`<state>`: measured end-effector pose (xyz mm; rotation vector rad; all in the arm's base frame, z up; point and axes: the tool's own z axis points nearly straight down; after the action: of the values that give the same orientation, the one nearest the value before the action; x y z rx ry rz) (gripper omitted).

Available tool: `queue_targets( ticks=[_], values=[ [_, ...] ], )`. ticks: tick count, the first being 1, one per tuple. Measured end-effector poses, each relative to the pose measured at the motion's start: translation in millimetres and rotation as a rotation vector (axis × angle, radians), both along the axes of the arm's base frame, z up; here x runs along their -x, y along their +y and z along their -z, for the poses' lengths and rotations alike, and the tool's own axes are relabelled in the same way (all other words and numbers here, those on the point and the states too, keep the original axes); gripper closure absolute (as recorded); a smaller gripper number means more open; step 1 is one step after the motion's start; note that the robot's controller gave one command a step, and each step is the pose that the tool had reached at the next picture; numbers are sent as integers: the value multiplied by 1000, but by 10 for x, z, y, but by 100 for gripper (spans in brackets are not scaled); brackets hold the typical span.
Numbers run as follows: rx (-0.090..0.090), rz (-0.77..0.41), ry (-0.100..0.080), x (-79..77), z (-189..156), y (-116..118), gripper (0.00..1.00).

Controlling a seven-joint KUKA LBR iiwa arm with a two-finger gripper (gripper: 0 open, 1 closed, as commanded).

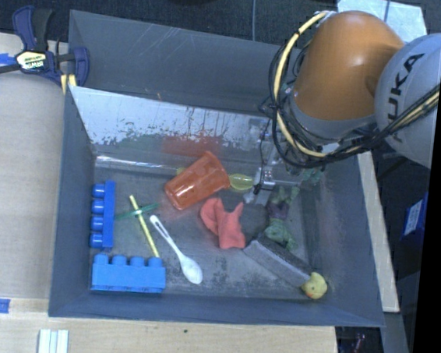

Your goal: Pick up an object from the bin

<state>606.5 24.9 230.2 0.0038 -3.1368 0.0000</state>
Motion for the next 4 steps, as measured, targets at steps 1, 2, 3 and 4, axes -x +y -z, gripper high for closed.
queue_targets(
  ticks=[1,2,3,4],
  values=[
    [0,1,-9,-13,-49,-1,0],
    [-1,113,-10,421,580,29,0],
    [-1,68,-22,428,906,-424,0],
    [-2,258,-19,454,1391,-492,0]
  ],
)
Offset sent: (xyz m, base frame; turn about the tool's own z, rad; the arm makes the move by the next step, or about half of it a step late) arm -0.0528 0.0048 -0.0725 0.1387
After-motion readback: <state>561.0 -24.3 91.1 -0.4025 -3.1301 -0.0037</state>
